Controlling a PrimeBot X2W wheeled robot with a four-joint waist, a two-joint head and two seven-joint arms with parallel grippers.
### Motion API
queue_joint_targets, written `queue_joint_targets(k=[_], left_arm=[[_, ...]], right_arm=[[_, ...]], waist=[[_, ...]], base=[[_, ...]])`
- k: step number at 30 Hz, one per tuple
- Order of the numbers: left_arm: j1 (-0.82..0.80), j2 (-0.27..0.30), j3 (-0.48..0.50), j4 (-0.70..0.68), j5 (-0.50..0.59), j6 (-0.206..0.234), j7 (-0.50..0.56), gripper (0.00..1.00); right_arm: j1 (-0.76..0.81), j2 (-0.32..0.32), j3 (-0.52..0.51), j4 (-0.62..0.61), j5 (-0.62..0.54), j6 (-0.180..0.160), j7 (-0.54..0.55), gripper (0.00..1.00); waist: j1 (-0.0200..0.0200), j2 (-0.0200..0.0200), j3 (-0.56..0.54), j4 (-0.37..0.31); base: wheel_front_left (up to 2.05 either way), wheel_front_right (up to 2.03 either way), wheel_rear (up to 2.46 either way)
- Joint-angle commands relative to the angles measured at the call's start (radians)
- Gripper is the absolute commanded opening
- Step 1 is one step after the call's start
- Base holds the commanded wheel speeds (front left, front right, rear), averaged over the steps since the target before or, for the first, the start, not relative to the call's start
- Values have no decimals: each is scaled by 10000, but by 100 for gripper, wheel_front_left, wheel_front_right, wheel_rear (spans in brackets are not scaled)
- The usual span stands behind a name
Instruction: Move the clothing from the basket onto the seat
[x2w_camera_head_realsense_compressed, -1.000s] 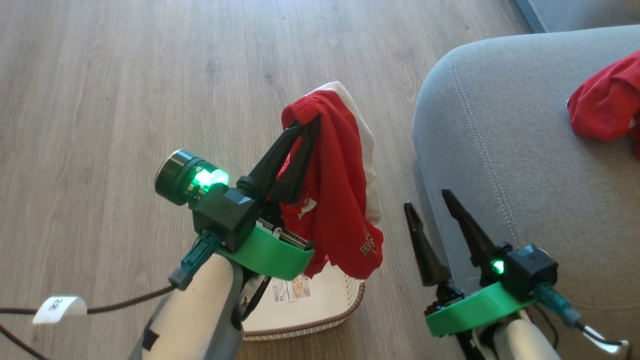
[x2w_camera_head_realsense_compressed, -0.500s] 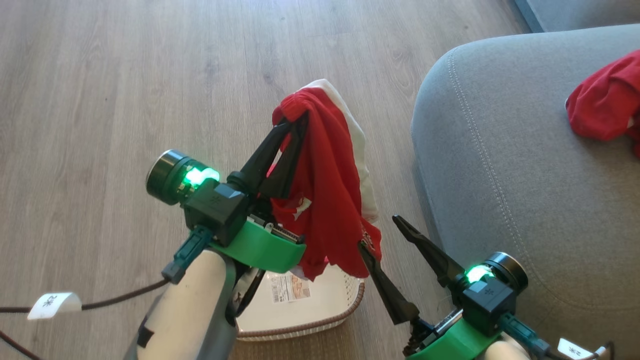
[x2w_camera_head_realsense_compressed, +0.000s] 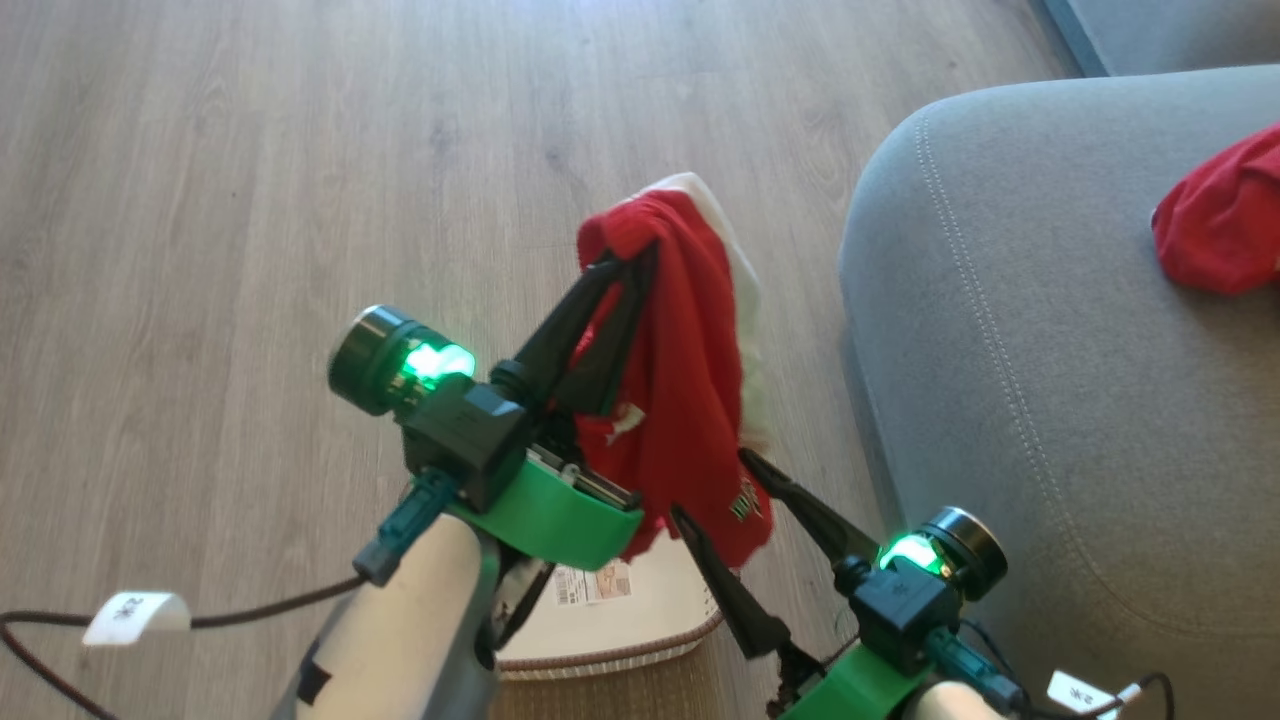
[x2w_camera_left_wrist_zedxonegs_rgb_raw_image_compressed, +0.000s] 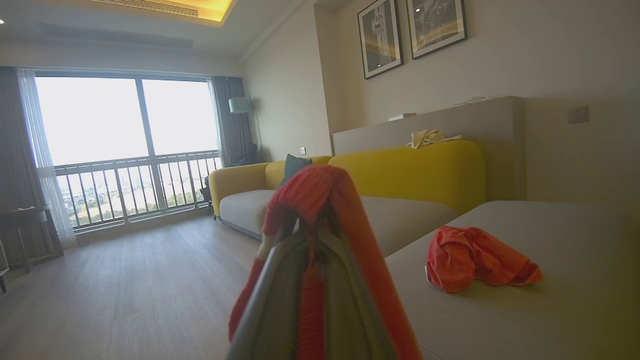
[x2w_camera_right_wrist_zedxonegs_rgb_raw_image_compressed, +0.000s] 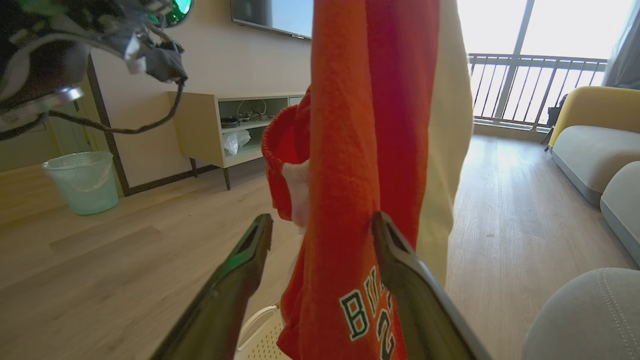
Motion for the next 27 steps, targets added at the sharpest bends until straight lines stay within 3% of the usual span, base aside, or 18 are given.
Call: queue_joint_targets(k=[1, 11, 18, 27], left_arm=[[-338, 41, 205, -430, -58, 90, -51, 0], [-353, 41, -321, -679, -135, 145, -51, 0], [-319, 41, -597, -711, -276, 97, -51, 0], [-265, 41, -1066, -760, -346, -66, -51, 0]], right_arm=[[-521, 193, 134, -209, -92, -2, -24, 100], [-1033, 571, -538, 791, -492, -2, -24, 100], [-1367, 586, -763, 1047, 51, -2, -24, 100], [-2018, 588, -417, 1693, 87, -2, -24, 100]], waist=[[0, 0, 10, 65], [0, 0, 56, 207], [0, 0, 19, 354], [0, 0, -27, 533]], base=[[0, 0, 0], [0, 0, 0], [0, 0, 0], [0, 0, 0]])
